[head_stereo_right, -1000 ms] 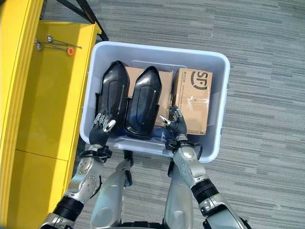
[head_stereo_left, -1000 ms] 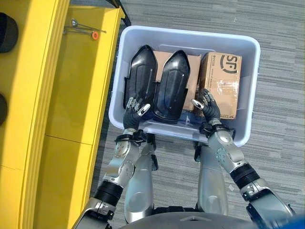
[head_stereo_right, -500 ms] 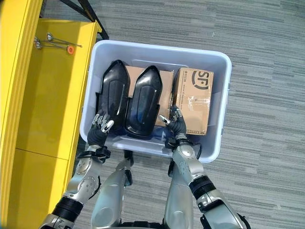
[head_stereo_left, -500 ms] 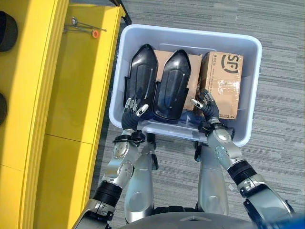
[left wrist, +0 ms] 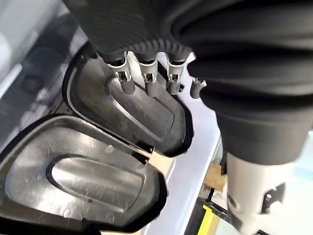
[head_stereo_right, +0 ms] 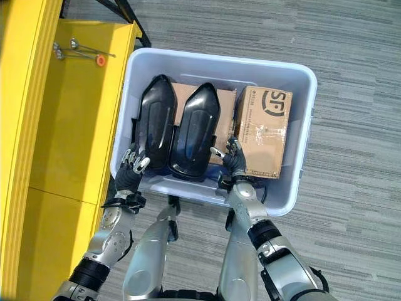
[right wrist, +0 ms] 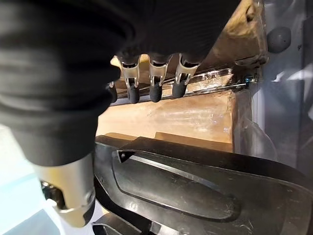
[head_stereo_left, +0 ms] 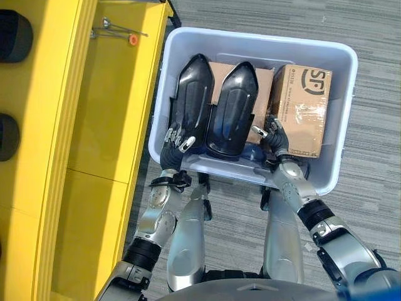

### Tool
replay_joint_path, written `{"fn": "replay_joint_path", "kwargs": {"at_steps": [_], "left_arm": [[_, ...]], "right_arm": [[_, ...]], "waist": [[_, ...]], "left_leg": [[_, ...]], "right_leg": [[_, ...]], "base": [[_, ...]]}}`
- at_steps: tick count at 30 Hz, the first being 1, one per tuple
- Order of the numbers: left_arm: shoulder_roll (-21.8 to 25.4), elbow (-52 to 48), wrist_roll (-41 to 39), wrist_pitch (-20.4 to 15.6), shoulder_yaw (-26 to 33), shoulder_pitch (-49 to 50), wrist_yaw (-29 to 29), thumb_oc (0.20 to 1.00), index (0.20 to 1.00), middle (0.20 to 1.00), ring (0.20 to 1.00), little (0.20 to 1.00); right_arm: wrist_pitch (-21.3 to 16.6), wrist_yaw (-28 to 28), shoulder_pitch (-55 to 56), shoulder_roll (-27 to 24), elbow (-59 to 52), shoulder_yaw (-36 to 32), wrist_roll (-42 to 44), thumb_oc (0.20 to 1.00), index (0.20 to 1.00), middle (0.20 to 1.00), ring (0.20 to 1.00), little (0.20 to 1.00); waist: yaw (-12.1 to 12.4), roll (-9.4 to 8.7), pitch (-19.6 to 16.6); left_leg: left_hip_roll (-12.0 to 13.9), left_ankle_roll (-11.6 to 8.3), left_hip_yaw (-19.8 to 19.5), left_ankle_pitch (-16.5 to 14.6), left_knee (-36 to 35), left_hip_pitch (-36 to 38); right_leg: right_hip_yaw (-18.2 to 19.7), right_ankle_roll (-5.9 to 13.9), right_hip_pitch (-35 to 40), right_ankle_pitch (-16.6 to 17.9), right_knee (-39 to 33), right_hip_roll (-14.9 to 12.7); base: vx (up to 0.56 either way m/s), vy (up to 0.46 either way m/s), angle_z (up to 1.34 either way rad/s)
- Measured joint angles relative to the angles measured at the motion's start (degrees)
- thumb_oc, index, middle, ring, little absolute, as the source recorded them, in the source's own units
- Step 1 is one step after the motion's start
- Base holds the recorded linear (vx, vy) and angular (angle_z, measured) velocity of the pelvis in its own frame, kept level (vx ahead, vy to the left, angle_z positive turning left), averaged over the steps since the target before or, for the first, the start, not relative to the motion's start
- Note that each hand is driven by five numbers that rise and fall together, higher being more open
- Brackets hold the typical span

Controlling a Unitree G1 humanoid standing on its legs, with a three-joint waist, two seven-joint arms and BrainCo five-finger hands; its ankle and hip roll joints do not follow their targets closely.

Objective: Move parts from the plastic box to the shelf.

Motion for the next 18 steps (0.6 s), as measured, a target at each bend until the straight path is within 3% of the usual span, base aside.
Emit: {"fn": "replay_joint_path", "kwargs": {"at_steps": [4, 18], "left_arm": [[0.28, -0.11, -0.02, -0.06, -0.54, 0.15, -0.21, 1.0, 1.0, 1.0, 1.0, 1.0], [1.91, -0.1, -0.76, -0.08, -2.8, -0.04, -0.39, 1.0, 1.0, 1.0, 1.0, 1.0]], "right_arm": [[0.12, -1.51, -4.18, 0.69, 5.19, -0.63, 0.04, 1.0, 1.0, 1.0, 1.0, 1.0], [-1.33, -4.6, -10.66, 1.57, 14.48, -0.71, 0.03, 1.0, 1.0, 1.0, 1.0, 1.0]], "waist": [[1.1, 0.18, 0.05], [1.1, 0.25, 0.0]], "left_leg": [[-0.21, -0.07, 0.01, 0.04, 0.03, -0.28], [-0.29, -0.07, -0.53, 0.04, 1.07, -2.15]], "right_leg": [[-0.05, -0.02, -0.49, -0.03, 0.33, -0.31], [-0.35, -0.3, -1.61, -0.15, 0.54, -0.63]], "base": [[0.0, 0.015, 0.01], [0.0, 0.017, 0.02]]}}
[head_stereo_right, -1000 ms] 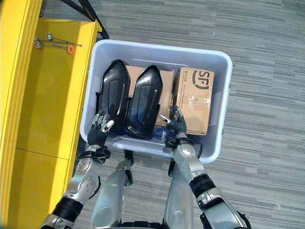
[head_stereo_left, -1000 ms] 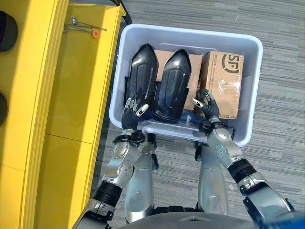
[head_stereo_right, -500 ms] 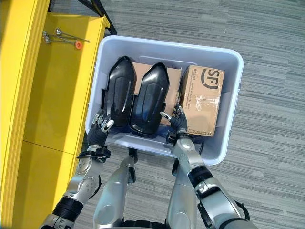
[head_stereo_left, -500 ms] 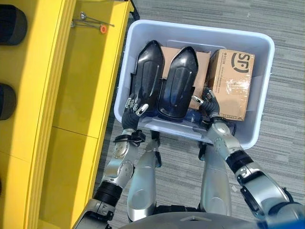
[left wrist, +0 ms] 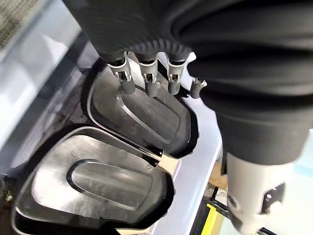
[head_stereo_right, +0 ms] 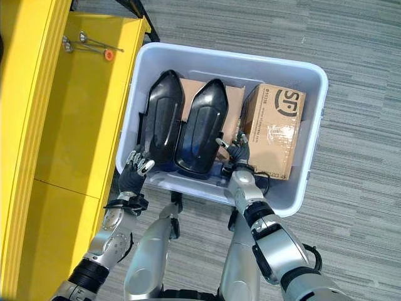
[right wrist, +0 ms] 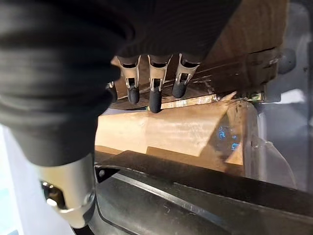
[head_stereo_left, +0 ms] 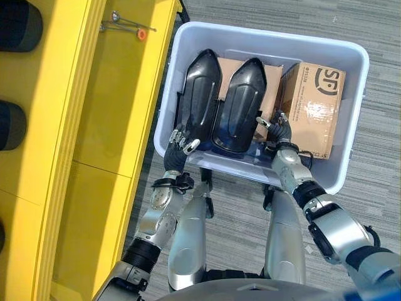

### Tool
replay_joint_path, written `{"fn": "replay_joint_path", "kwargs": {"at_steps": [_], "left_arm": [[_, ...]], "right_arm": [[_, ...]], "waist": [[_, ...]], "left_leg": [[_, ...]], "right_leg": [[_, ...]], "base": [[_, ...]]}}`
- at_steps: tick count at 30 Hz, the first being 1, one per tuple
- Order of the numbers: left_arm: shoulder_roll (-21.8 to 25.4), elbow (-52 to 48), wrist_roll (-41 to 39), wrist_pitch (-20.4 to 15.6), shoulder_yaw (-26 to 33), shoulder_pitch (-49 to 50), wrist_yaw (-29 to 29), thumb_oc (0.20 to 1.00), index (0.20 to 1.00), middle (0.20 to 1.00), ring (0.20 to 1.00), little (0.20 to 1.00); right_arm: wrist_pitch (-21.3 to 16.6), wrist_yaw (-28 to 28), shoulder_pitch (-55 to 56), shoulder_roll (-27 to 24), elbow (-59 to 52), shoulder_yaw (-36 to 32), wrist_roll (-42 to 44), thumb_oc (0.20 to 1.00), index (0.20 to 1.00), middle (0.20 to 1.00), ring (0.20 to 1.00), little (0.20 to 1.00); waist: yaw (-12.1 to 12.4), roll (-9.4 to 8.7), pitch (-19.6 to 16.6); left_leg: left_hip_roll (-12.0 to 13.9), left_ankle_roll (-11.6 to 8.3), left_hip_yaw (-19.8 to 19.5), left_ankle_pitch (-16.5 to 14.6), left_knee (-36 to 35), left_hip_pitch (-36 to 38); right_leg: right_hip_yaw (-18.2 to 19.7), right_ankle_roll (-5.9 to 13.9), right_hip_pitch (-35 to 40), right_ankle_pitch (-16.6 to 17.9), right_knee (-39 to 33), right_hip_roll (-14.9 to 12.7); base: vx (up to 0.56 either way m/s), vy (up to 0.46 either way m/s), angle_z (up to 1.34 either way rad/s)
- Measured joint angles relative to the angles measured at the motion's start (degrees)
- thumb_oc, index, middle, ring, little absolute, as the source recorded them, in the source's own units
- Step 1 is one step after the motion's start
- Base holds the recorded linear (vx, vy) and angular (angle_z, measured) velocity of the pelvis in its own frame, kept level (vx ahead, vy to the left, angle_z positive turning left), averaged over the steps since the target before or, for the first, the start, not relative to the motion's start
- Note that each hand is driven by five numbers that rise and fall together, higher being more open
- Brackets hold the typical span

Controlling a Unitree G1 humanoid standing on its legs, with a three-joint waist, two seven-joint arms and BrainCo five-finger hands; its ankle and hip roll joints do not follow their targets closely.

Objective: Move parts from the plastic box to the shelf.

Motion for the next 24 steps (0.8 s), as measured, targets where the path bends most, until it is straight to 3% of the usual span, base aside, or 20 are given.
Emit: {"fn": "replay_joint_path", "kwargs": {"at_steps": [9, 13, 24], "left_arm": [[0.11, -0.01, -1.35, -0.71, -0.1, 0.0, 0.29, 1.0, 1.0, 1.0, 1.0, 1.0], [0.08, 0.0, -1.35, -0.92, -0.94, 0.27, 0.53, 1.0, 1.0, 1.0, 1.0, 1.0], [0.01, 0.0, -1.35, -1.2, -1.66, -0.33, 1.99, 1.0, 1.0, 1.0, 1.0, 1.0]], "right_arm": [[-1.03, -3.25, -5.18, 1.97, 7.78, 0.04, -0.15, 1.0, 1.0, 1.0, 1.0, 1.0], [-1.12, -4.46, -4.42, 2.05, 7.75, 0.51, -0.27, 1.0, 1.0, 1.0, 1.0, 1.0], [-1.08, -6.93, -4.05, 2.2, 8.85, 1.54, -4.69, 1.0, 1.0, 1.0, 1.0, 1.0]], "waist": [[0.17, 0.2, -0.52], [0.35, 0.37, -2.88], [1.29, 0.46, -3.03]], "left_leg": [[0.01, -0.08, -0.99, -0.01, 1.67, -2.09], [-0.01, -0.39, -1.11, -0.23, 2.08, -4.27], [-0.02, -0.02, -1.37, -0.08, 2.73, -4.21]], "right_leg": [[-0.37, -0.1, -1.22, 0.25, 0.4, -0.15], [-0.49, -0.09, -3.08, 0.32, 0.32, -0.25], [-1.07, -0.24, -2.67, 0.64, 0.52, -0.5]], "base": [[0.01, 0.024, 0.02], [0.01, 0.032, 0.0], [0.01, 0.035, 0.01]]}}
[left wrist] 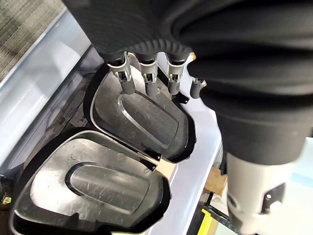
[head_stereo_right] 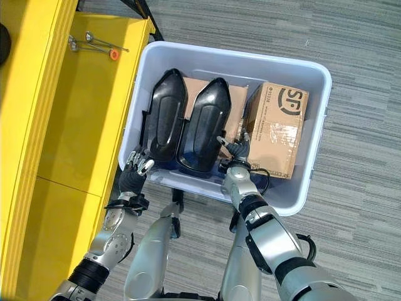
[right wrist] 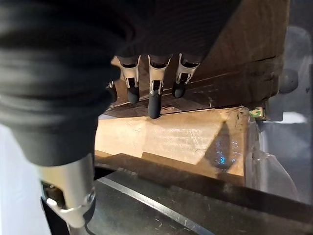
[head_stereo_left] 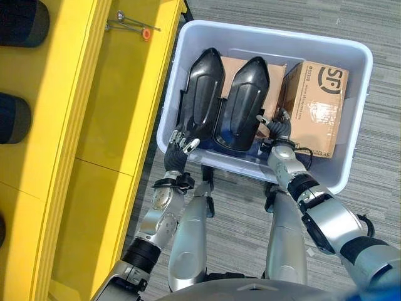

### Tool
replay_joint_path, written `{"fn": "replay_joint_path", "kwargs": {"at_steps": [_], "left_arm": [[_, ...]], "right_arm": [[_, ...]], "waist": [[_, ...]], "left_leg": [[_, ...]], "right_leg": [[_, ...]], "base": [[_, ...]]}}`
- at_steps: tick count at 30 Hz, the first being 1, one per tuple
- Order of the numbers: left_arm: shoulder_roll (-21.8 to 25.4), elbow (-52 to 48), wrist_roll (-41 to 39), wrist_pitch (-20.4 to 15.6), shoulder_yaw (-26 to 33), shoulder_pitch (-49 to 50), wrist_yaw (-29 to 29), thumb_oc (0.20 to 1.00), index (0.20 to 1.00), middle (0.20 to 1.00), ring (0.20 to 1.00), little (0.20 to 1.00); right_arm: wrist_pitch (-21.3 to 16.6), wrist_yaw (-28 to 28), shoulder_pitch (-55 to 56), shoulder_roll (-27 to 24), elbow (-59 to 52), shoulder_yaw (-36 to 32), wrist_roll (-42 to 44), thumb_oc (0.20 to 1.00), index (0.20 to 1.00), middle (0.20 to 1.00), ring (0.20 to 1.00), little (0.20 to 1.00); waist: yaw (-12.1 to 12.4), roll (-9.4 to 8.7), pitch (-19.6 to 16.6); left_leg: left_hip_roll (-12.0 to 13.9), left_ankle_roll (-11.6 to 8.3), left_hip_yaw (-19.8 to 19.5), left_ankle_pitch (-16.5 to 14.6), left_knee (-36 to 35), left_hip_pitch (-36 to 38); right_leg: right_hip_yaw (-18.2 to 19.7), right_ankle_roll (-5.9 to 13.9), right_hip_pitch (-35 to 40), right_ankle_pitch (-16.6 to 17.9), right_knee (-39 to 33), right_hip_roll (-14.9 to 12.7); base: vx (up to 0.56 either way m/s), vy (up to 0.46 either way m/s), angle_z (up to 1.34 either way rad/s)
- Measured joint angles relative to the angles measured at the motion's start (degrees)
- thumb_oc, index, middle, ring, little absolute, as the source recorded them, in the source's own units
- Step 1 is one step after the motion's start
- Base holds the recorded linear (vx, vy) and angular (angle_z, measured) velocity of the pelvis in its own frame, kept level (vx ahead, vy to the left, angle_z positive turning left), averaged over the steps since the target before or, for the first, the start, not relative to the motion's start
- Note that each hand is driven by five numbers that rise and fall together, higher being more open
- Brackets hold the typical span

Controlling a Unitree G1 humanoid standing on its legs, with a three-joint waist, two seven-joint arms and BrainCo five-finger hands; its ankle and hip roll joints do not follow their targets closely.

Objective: Move parts from the plastic box to the shelf.

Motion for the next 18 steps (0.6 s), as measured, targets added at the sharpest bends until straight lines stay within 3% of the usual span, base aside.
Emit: {"fn": "replay_joint_path", "kwargs": {"at_steps": [8, 18], "left_arm": [[0.01, 0.0, 0.01, -0.2, -0.43, 0.02, 1.07, 1.0, 1.0, 1.0, 1.0, 1.0], [0.15, 0.01, 0.02, -1.44, -1.19, 0.11, 3.31, 1.0, 1.0, 1.0, 1.0, 1.0]], "right_arm": [[1.71, -2.68, 0.53, 0.19, 1.92, 4.15, -5.25, 1.0, 1.0, 1.0, 1.0, 1.0], [6.04, -5.81, -0.5, 0.52, 6.29, 4.4, -11.19, 1.0, 1.0, 1.0, 1.0, 1.0]], "waist": [[0.6, -0.06, -0.54], [2.21, 0.2, -1.38]], "left_leg": [[-0.93, 0.13, -1.35, -0.1, 0.43, 0.23], [-1.65, 0.4, -3.42, -0.46, 1.11, 0.18]], "right_leg": [[-1.48, 0.28, 1.72, -0.05, -0.33, -1.31], [-3.54, 0.4, 3.72, -0.17, -0.65, -2.4]], "base": [[0.02, 0.041, 0.1], [0.01, 0.032, 0.1]]}}
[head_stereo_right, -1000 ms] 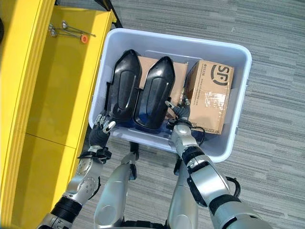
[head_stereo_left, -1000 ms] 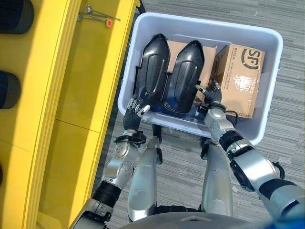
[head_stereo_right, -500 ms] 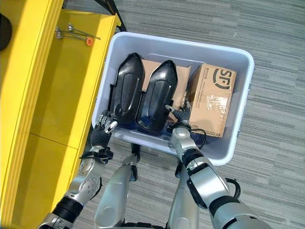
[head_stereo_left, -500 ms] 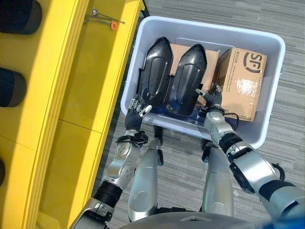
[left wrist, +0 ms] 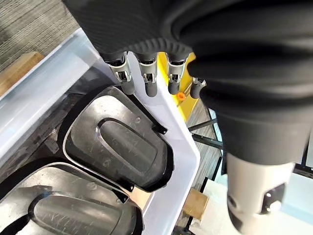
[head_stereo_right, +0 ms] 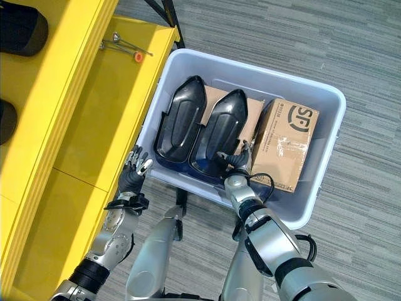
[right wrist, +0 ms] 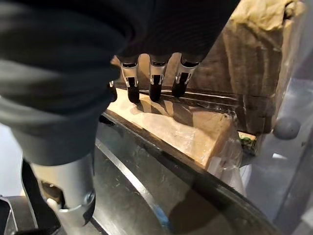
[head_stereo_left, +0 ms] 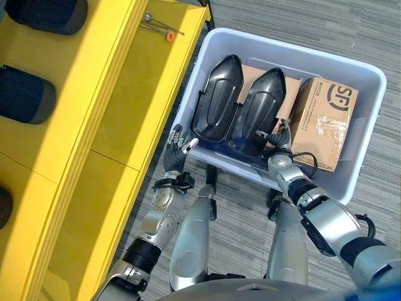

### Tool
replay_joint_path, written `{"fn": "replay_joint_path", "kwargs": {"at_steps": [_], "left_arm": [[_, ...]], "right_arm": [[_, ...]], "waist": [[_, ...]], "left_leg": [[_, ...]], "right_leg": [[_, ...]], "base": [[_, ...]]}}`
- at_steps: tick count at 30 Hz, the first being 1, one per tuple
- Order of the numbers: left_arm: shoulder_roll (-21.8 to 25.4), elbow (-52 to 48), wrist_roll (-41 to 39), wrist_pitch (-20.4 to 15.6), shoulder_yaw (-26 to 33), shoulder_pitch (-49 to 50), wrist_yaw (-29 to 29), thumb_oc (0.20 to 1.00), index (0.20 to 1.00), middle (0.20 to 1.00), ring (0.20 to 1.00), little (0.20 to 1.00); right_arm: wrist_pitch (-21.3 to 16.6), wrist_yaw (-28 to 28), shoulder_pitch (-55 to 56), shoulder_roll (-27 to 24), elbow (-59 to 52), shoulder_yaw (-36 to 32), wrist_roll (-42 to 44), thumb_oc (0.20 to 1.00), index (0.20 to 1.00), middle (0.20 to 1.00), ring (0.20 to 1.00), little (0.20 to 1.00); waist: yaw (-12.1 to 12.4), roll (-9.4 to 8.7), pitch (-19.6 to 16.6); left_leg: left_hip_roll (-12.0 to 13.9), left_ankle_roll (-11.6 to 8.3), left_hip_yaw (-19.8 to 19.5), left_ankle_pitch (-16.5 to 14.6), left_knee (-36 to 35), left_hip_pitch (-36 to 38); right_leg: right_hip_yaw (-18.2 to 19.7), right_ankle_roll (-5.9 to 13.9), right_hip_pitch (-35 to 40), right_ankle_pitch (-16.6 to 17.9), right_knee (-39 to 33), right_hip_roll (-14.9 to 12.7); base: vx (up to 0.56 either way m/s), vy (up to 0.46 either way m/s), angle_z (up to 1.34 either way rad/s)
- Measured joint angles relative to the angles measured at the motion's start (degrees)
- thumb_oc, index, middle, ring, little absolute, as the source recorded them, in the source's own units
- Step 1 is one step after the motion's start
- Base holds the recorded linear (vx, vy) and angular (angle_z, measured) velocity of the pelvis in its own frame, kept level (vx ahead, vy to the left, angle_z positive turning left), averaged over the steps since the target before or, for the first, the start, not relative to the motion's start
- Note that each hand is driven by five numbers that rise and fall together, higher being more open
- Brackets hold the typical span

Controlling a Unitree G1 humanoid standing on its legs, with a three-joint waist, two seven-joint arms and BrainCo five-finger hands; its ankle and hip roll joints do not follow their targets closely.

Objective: Move parts from the plastic box to the shelf.

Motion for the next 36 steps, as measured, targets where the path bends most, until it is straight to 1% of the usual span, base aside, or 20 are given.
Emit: {"fn": "replay_joint_path", "kwargs": {"at_steps": [5, 7, 8, 10, 12, 14, 15, 17, 23, 24, 25, 26, 27, 30, 33, 36], "left_arm": [[0.02, -0.01, 0.0, -0.51, -0.68, -0.06, 0.05, 1.0, 1.0, 1.0, 1.0, 1.0], [0.07, -0.01, 0.0, -0.69, -0.83, -0.13, 0.07, 1.0, 1.0, 1.0, 1.0, 1.0], [0.6, -0.02, 0.0, -0.78, -1.11, 0.04, 0.1, 1.0, 1.0, 1.0, 1.0, 1.0], [0.73, -0.09, 0.0, -0.86, -1.23, 0.07, 0.11, 1.0, 1.0, 1.0, 1.0, 1.0], [0.76, -0.11, -0.02, -0.98, -1.23, 0.12, 0.13, 1.0, 1.0, 1.0, 1.0, 1.0], [0.85, -0.3, -0.04, -1.11, -2.22, 0.19, 0.15, 1.0, 1.0, 1.0, 1.0, 1.0], [0.93, -0.36, -0.03, -1.11, -3.16, 0.21, 0.13, 1.0, 1.0, 1.0, 1.0, 1.0], [0.88, -0.43, -0.03, -1.31, -3.43, 0.21, 0.14, 1.0, 1.0, 1.0, 1.0, 1.0], [0.96, -0.45, -0.05, -1.98, -3.74, 0.27, 0.16, 1.0, 1.0, 1.0, 1.0, 1.0], [1.07, -0.45, -0.05, -2.06, -4.02, 0.05, 0.16, 1.0, 1.0, 1.0, 1.0, 1.0], [1.16, -0.45, -0.05, -2.07, -4.18, 0.03, 0.17, 1.0, 1.0, 1.0, 1.0, 1.0], [1.36, -0.45, -0.04, -2.1, -4.41, 0.04, 0.16, 1.0, 1.0, 1.0, 1.0, 1.0], [1.6, -0.45, -0.04, -2.18, -4.47, 0.12, 0.17, 1.0, 1.0, 1.0, 1.0, 1.0], [2.36, -0.45, -0.04, -2.38, -4.46, 0.17, 0.16, 1.0, 1.0, 1.0, 1.0, 1.0], [2.34, -0.44, -0.05, -2.38, -4.51, 0.14, 0.15, 1.0, 1.0, 1.0, 1.0, 1.0], [2.35, -0.44, -0.05, -2.38, -4.58, -0.07, 0.14, 1.0, 1.0, 1.0, 1.0, 1.0]], "right_arm": [[0.14, -1.72, -0.47, 0.02, 1.74, -0.04, -0.05, 1.0, 1.0, 1.0, 1.0, 1.0], [0.4, -2.65, -1.83, 0.04, 3.91, -0.54, -0.05, 1.0, 1.0, 1.0, 1.0, 1.0], [1.49, -4.12, -3.34, 0.0, 5.71, -0.96, -0.03, 1.0, 1.0, 1.0, 1.0, 1.0], [1.95, -5.52, -4.49, 0.0, 7.74, -1.21, -0.04, 1.0, 1.0, 1.0, 1.0, 1.0], [2.18, -7.08, -4.91, -0.09, 7.87, -1.26, -0.09, 1.0, 1.0, 1.0, 1.0, 1.0], [2.3, -8.7, -5.12, -0.58, 9.3, -1.51, -1.26, 1.0, 1.0, 1.0, 1.0, 1.0], [2.53, -9.65, -5.67, -0.63, 10.59, -2.6, -1.75, 1.0, 1.0, 1.0, 1.0, 1.0], [3.87, -10.44, -6.45, -0.82, 12.05, -2.73, -2.16, 1.0, 1.0, 1.0, 1.0, 1.0], [6.03, -14.26, -7.68, -1.27, 12.95, -2.67, -4.29, 1.0, 1.0, 1.0, 1.0, 1.0], [6.98, -16.31, -8.38, -1.39, 12.98, -2.66, -4.62, 0.834, 0.834, 0.834, 0.834, 0.834], [7.32, -16.59, -8.63, -1.38, 12.98, -2.66, -4.68, 0.589, 0.589, 0.589, 0.589, 0.589], [7.56, -16.6, -8.64, -1.43, 12.98, -2.67, -4.76, 0.363, 0.363, 0.363, 0.363, 0.363], [7.84, -16.62, -8.66, -1.47, 13.03, -2.67, -5.01, 0.2, 0.2, 0.2, 0.2, 0.2], [8.37, -16.62, -9.01, -1.69, 13.49, -2.53, -6.34, 0.2, 0.2, 0.2, 0.2, 0.2], [8.34, -16.62, -9.11, -2.14, 13.52, -2.43, -6.8, 0.2, 0.2, 0.2, 0.2, 0.2], [8.23, -16.59, -9.08, -2.81, 13.27, -2.16, -6.85, 0.2, 0.2, 0.2, 0.2, 0.2]], "waist": [[0.96, 0.05, -0.08], [1.37, 0.09, -0.1], [1.77, 0.11, -0.12], [2.47, 0.32, -0.37], [2.54, 0.46, -0.5], [2.87, 0.46, -1.04], [3.63, 0.53, -1.06], [4.4, 0.58, -1.15], [4.75, 0.73, -1.33], [4.76, 0.74, -1.33], [4.87, 0.75, -1.32], [4.95, 0.74, -1.32], [4.97, 0.74, -1.32], [5.11, 0.74, -1.32], [5.19, 0.74, -1.32], [5.56, 0.86, -1.27]], "left_leg": [[-0.1, -0.04, -1.08, -0.02, 0.2, -0.86], [-0.11, -0.4, -1.74, -0.26, 0.55, -1.68], [-0.23, -0.46, -2.52, -0.32, 0.95, -2.52], [-0.33, -0.53, -2.87, -0.37, 1.09, -3.59], [-0.5, -0.54, -3.48, -0.33, 1.09, -4.46], [-1.06, -0.55, -5.12, -0.32, 1.13, -6.13], [-1.45, -0.8, -5.73, -0.49, 1.11, -6.17], [-1.54, -0.8, -5.88, -0.49, 1.05, -6.17], [-2.32, -0.83, -7.15, -0.52, 1.19, -8.73], [-2.57, -0.81, -7.3, -0.5, 1.74, -10.03], [-2.65, -0.81, -7.36, -0.5, 2.03, -10.35], [-2.85, -0.81, -7.39, -0.5, 2.04, -10.35], [-3.06, -0.81, -7.47, -0.51, 2.01, -10.32], [-3.09, -0.94, -7.58, -0.59, 1.55, -10.36], [-3.09, -1.62, -8.65, -1.07, 0.76, -10.7], [-3.0, -1.61, -8.87, -1.09, 0.78, -10.91]], "right_leg": [[-0.89, 0.04, 0.07, -0.11, -0.01, -0.15], [-1.5, 0.02, -0.08, -0.13, -0.06, -0.23], [-2.12, 0.32, -0.18, -0.32, -0.14, -0.37], [-2.41, 0.43, -0.85, -0.36, -0.25, -0.43], [-3.05, 0.44, -1.36, -0.35, -0.28, -0.6], [-3.89, 0.45, -2.24, -0.36, -0.24, -0.92], [-3.98, 0.79, -2.23, -0.58, -0.16, -1.17], [-3.98, 0.82, -2.23, -0.72, -0.01, -1.2], [-4.64, 0.97, -4.2, -0.95, 0.36, -1.81], [-4.72, 1.04, -5.27, -1.01, 0.87, -2.17], [-4.71, 1.11, -5.53, -1.07, 1.19, -2.32], [-4.72, 1.12, -5.63, -1.19, 1.53, -2.58], [-4.72, 1.12, -5.71, -1.35, 1.87, -2.82], [-4.89, 1.15, -5.97, -1.44, 1.95, -2.87], [-5.86, 1.15, -6.01, -1.44, 0.85, -2.62], [-5.93, 1.14, -6.06, -1.41, 0.62, -2.51]], "base": [[0.0, 0.023, 0.08], [0.0, 0.03, 0.17], [0.0, 0.029, 0.16], [-0.01, 0.02, 0.11], [0.0, 0.016, 0.15], [0.07, 0.015, 0.2], [0.07, 0.006, 0.07], [-0.01, 0.032, 0.05], [-0.01, 0.044, 0.09], [0.0, 0.031, 0.11], [0.0, 0.03, 0.12], [0.0, 0.023, 0.09], [0.0, 0.031, 0.08], [0.0, 0.009, 0.01], [0.0, 0.019, 0.01], [0.0, 0.02, -0.05]]}}
